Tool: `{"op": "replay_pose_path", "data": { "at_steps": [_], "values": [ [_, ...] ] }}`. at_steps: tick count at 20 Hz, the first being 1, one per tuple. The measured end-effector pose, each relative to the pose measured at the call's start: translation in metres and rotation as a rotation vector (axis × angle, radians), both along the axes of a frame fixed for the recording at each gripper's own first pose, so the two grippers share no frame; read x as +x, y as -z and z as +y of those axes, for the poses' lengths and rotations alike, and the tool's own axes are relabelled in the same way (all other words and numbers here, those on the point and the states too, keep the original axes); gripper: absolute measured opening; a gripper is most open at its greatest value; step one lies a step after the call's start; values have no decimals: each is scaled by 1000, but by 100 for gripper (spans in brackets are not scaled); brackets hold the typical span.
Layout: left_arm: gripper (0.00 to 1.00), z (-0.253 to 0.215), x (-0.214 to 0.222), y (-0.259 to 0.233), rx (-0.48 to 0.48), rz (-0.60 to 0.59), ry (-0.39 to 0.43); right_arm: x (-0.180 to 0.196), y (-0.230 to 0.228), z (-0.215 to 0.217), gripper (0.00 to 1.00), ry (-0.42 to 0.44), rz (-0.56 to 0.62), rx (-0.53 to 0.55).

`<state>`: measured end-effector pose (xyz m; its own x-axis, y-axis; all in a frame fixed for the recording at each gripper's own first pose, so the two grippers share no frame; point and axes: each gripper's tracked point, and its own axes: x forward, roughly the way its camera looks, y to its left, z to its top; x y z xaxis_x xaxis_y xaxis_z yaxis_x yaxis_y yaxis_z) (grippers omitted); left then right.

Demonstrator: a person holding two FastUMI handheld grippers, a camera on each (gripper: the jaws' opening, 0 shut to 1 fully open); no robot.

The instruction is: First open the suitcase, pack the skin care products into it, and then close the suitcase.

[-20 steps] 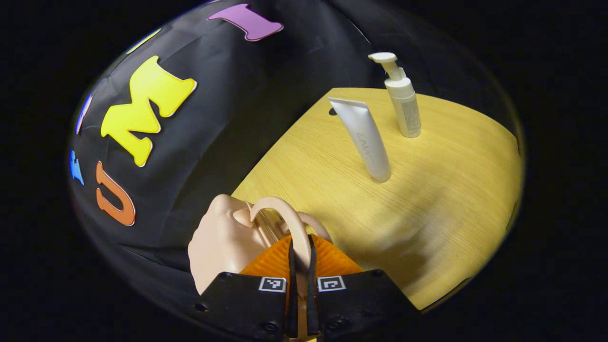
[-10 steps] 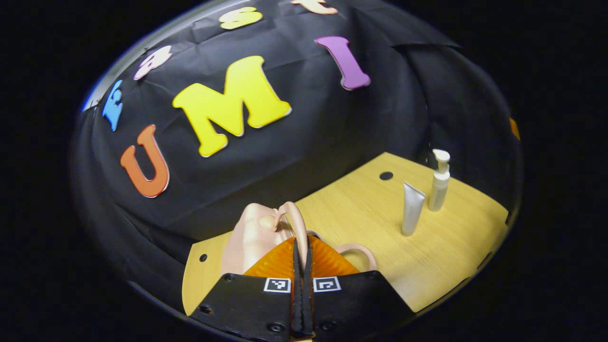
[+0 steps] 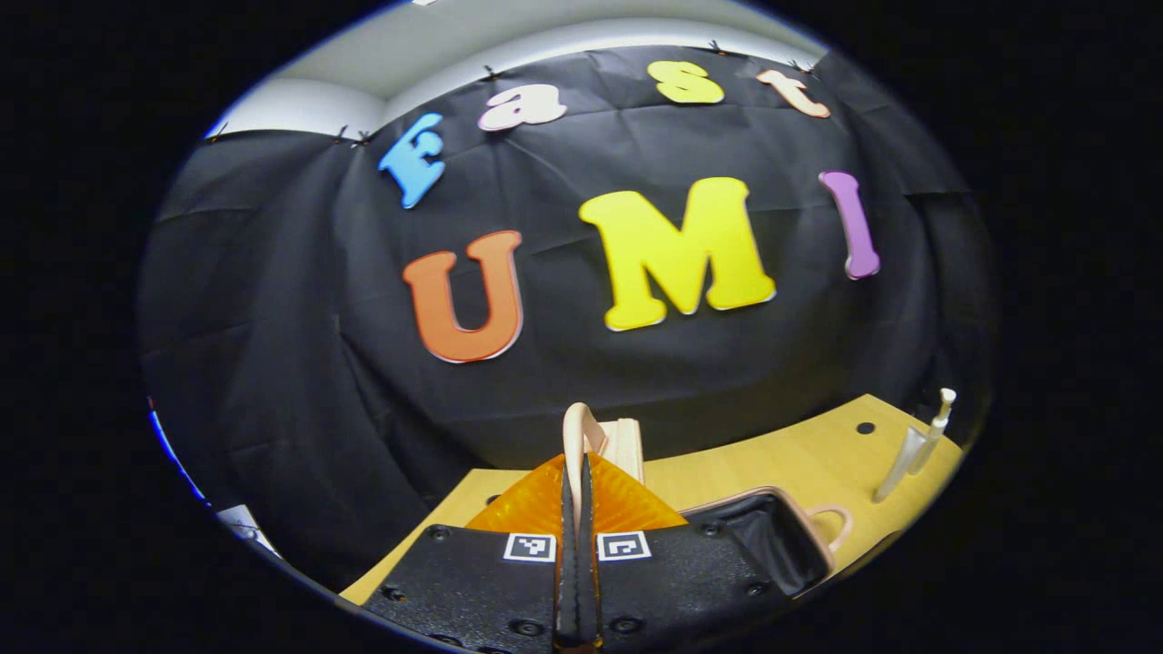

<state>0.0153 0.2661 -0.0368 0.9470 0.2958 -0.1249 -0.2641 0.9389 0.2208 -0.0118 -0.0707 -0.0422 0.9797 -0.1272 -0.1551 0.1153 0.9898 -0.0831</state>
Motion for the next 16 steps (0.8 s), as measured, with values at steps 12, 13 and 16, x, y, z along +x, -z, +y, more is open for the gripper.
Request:
{"op": "replay_pose_path", "data": {
  "at_steps": [12, 13, 16],
  "values": [
    [3, 180, -17, 196, -417, 172, -264, 12, 23, 58, 79, -22, 110, -44],
    [3, 185, -14, 210, -452, 192, -274, 12, 24, 62, 79, -24, 114, -50],
    [4, 188, -7, 243, -546, 218, -288, 12, 25, 68, 79, -31, 122, -55]
  ]
}}
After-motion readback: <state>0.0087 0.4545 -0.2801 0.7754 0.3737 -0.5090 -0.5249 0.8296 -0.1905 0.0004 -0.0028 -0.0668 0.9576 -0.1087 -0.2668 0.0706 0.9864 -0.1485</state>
